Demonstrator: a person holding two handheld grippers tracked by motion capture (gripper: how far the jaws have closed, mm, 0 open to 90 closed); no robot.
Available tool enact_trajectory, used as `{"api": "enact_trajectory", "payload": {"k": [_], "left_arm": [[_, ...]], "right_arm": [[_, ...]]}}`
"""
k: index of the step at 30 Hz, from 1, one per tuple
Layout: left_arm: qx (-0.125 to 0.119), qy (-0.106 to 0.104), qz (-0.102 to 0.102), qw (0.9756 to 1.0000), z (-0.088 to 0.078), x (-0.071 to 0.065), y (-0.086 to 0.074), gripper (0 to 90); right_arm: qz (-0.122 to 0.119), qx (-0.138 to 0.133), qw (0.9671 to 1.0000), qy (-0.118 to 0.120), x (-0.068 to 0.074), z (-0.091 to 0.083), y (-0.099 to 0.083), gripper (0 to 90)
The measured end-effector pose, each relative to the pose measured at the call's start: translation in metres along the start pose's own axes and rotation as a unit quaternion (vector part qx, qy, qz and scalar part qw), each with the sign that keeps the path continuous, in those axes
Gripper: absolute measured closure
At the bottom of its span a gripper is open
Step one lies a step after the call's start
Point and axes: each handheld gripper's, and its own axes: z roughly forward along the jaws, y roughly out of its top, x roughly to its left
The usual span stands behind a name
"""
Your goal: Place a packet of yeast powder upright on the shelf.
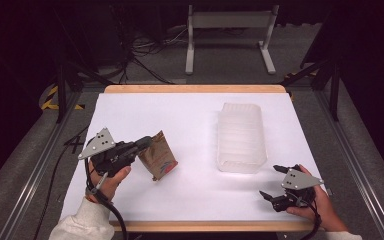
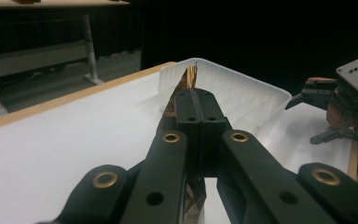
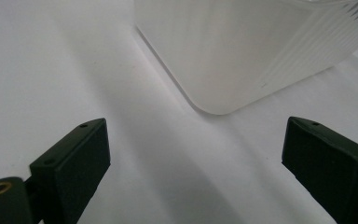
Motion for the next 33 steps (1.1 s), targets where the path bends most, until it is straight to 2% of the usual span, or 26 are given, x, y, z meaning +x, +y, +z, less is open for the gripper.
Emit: {"api": "enact_trajectory", "payload": {"k": [8, 18, 22, 33], "left_arm": [[0.002, -0.016, 0.015, 0.9998, 0.011, 0.003, 0.009, 90.0], [-0.001, -0.037, 0.032, 0.9988, 0.029, 0.000, 0.030, 90.0], [-0.001, -0.050, 0.040, 0.9980, 0.038, -0.001, 0.038, 89.9], [0.006, -0.093, 0.057, 0.9940, 0.075, -0.011, 0.059, 89.9]], "right_arm": [[0.003, -0.010, 0.9999, 0.003, -0.001, -0.002, 0.001, 8.1], [0.003, -0.009, 1.0000, 0.002, -0.001, -0.002, 0.000, 8.2], [0.003, -0.008, 1.0000, 0.001, -0.001, -0.003, 0.000, 8.2], [0.007, -0.007, 0.9999, -0.003, -0.001, -0.006, -0.003, 8.1]]}}
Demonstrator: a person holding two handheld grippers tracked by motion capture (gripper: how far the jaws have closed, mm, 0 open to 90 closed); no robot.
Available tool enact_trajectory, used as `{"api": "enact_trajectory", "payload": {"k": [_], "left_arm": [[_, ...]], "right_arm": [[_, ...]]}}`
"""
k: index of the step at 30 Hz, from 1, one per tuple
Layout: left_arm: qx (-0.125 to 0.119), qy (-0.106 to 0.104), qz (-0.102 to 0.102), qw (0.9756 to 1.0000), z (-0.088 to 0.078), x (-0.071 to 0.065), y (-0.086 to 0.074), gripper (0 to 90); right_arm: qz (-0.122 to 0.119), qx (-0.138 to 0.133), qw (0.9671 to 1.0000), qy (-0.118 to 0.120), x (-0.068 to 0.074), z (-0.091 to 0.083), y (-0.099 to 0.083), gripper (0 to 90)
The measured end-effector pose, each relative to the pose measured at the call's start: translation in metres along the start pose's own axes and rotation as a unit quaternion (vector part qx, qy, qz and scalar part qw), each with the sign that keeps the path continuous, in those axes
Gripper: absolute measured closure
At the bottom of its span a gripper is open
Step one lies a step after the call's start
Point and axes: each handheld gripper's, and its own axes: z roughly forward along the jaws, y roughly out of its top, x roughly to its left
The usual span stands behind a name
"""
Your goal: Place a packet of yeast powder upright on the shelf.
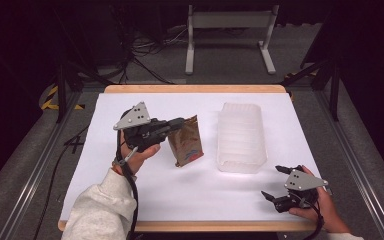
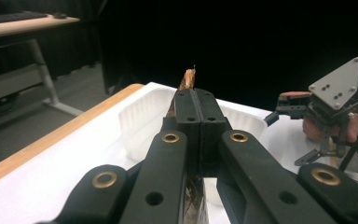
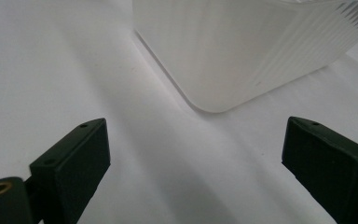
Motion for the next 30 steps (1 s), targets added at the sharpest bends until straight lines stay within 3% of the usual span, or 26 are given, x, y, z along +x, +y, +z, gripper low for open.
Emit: {"api": "enact_trajectory", "payload": {"k": [21, 30], "left_arm": [[0.005, -0.036, 0.026, 0.9990, 0.052, 0.009, 0.033, 89.9], [0.004, -0.072, 0.037, 0.9967, 0.081, 0.009, 0.049, 89.9]], "right_arm": [[0.002, 0.000, 1.0000, -0.004, -0.001, -0.003, -0.002, 8.1], [0.004, 0.002, 1.0000, -0.004, -0.001, -0.001, -0.003, 8.1]]}}
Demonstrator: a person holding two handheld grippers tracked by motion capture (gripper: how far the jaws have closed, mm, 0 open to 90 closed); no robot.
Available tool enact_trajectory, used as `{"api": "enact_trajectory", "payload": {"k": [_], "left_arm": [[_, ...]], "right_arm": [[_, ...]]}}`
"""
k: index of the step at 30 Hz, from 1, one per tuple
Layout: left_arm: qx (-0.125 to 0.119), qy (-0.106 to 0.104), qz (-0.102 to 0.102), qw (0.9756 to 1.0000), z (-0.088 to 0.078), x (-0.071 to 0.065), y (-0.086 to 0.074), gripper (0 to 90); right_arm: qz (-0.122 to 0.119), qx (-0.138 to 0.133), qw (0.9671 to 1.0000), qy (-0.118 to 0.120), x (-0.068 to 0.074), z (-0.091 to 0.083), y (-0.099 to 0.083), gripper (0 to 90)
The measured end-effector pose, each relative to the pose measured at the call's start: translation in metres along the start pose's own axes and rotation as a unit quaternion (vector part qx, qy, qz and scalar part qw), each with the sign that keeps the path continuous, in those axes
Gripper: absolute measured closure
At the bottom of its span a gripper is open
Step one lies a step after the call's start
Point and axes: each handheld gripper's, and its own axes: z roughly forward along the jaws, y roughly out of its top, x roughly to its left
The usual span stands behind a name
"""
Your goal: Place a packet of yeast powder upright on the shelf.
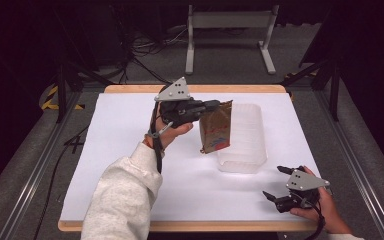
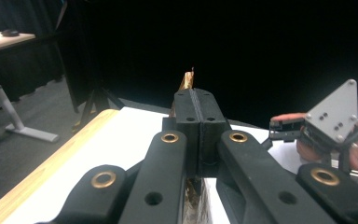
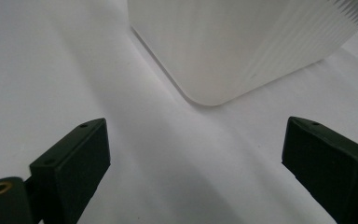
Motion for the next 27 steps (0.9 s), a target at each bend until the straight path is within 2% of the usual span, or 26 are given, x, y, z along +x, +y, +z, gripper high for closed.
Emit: {"api": "enact_trajectory", "payload": {"k": [3, 9, 14, 16, 18, 20, 25, 27], "left_arm": [[0.005, -0.012, 0.006, 0.9999, 0.013, 0.000, 0.002, 89.9], [0.002, -0.036, -0.001, 0.9994, 0.034, -0.001, 0.001, 89.9], [0.013, -0.053, 0.007, 0.9985, 0.050, -0.004, 0.001, 89.9], [0.008, -0.064, 0.004, 0.9979, 0.054, -0.004, 0.001, 89.9], [0.007, -0.064, 0.005, 0.9979, 0.057, -0.004, 0.001, 89.8], [0.005, -0.074, 0.003, 0.9973, 0.060, -0.004, 0.001, 89.8], [0.012, -0.066, 0.016, 0.9976, 0.065, -0.003, 0.005, 89.8], [0.014, -0.070, 0.012, 0.9974, 0.066, 0.000, 0.009, 89.7]], "right_arm": [[0.000, -0.001, 1.0000, -0.001, 0.000, -0.001, 0.000, 8.1], [-0.001, 0.001, 1.0000, 0.000, -0.001, 0.000, -0.001, 8.1], [-0.002, -0.001, 1.0000, 0.000, -0.001, -0.001, -0.001, 8.1], [-0.002, 0.000, 1.0000, -0.001, 0.000, 0.000, -0.001, 8.1], [-0.002, 0.000, 1.0000, 0.000, 0.000, -0.001, -0.001, 8.1], [-0.001, -0.001, 1.0000, 0.001, -0.001, -0.001, -0.001, 8.1], [-0.002, 0.000, 1.0000, 0.001, 0.000, 0.000, -0.001, 8.2], [-0.002, 0.001, 1.0000, 0.001, 0.000, 0.000, -0.001, 8.1]]}}
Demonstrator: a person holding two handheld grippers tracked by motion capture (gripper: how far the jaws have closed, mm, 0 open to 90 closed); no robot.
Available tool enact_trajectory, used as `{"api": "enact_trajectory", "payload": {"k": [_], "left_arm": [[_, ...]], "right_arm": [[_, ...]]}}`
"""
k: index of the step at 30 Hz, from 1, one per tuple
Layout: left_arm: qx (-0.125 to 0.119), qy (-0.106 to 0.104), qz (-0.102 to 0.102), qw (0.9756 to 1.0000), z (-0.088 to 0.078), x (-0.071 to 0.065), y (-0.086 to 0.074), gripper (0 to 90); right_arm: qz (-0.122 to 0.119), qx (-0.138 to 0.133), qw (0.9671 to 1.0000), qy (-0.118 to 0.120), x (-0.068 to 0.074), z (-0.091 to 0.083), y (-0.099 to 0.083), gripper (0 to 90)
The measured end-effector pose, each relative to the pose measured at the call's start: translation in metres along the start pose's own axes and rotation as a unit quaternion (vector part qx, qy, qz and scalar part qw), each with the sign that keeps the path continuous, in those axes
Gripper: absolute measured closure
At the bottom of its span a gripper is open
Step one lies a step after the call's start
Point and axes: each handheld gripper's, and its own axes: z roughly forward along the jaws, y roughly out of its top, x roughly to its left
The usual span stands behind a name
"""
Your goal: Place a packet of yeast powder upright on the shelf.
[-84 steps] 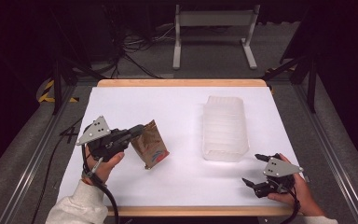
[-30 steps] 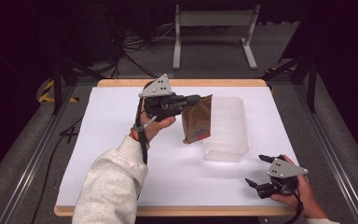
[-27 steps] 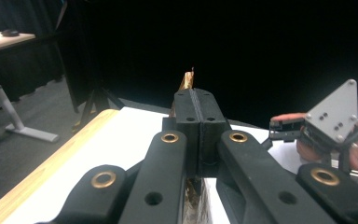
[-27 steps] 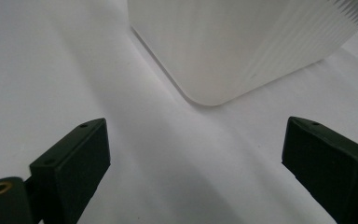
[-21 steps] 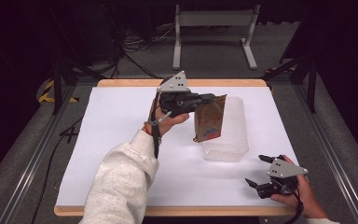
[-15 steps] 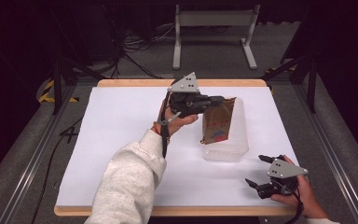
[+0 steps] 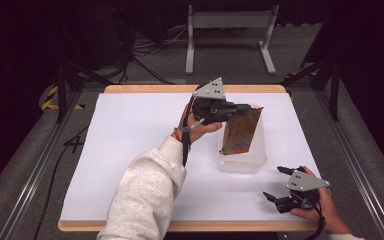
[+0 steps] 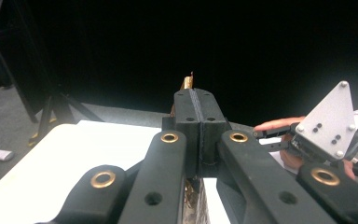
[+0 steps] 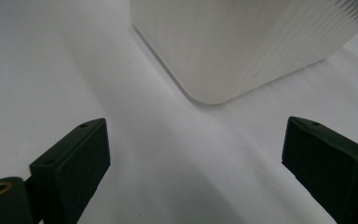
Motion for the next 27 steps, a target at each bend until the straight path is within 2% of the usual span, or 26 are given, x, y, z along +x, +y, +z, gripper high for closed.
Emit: {"api": "enact_trajectory", "payload": {"k": [1, 3, 7, 9, 12, 13, 16, 17, 23, 26, 27], "left_arm": [[0.002, -0.004, 0.000, 1.0000, 0.0009, 0.0005, 0.0007, 89.7], [0.017, -0.005, 0.014, 0.9997, 0.0042, -0.0004, 0.0015, 89.7], [0.013, -0.009, 0.013, 0.9998, 0.0077, 0.0000, 0.0007, 89.6], [0.008, -0.018, 0.009, 0.9998, 0.0093, -0.0004, -0.0011, 89.5], [0.009, -0.012, 0.012, 0.9998, 0.0095, -0.0015, -0.0006, 89.5], [0.016, -0.006, 0.022, 0.9996, 0.0073, -0.0010, 0.0028, 89.5], [0.014, -0.007, 0.019, 0.9997, 0.0046, 0.0003, 0.0047, 89.5], [0.016, 0.000, 0.023, 0.9996, 0.0038, 0.0008, 0.0054, 89.5], [0.019, 0.000, 0.017, 0.9997, 0.0036, 0.0062, 0.0013, 89.4], [0.013, -0.008, 0.008, 0.9998, 0.0056, 0.0072, -0.0024, 89.3], [0.020, -0.005, 0.013, 0.9997, 0.0072, 0.0068, -0.0039, 89.3]], "right_arm": [[0.000, 0.000, 1.0000, 0.000, 0.0000, 0.0000, 0.0000, 8.2], [-0.001, 0.002, 1.0000, 0.000, 0.0000, 0.0001, -0.0002, 8.1], [-0.001, 0.003, 1.0000, 0.001, -0.0002, 0.0006, -0.0008, 8.1], [-0.002, 0.003, 1.0000, 0.002, 0.0001, 0.0004, -0.0007, 8.1], [-0.002, 0.003, 1.0000, 0.003, 0.0002, 0.0004, -0.0006, 8.1], [-0.002, 0.004, 1.0000, 0.003, 0.0003, 0.0007, -0.0006, 8.1], [-0.004, 0.004, 1.0000, 0.004, 0.0006, 0.0009, -0.0009, 8.1], [-0.003, 0.004, 1.0000, 0.004, 0.0006, 0.0010, -0.0008, 8.1], [-0.004, 0.004, 1.0000, 0.005, 0.0008, 0.0013, -0.0007, 8.2], [-0.002, 0.004, 1.0000, 0.006, 0.0005, 0.0014, -0.0008, 8.1], [-0.003, 0.004, 1.0000, 0.006, 0.0006, 0.0014, -0.0008, 8.2]]}}
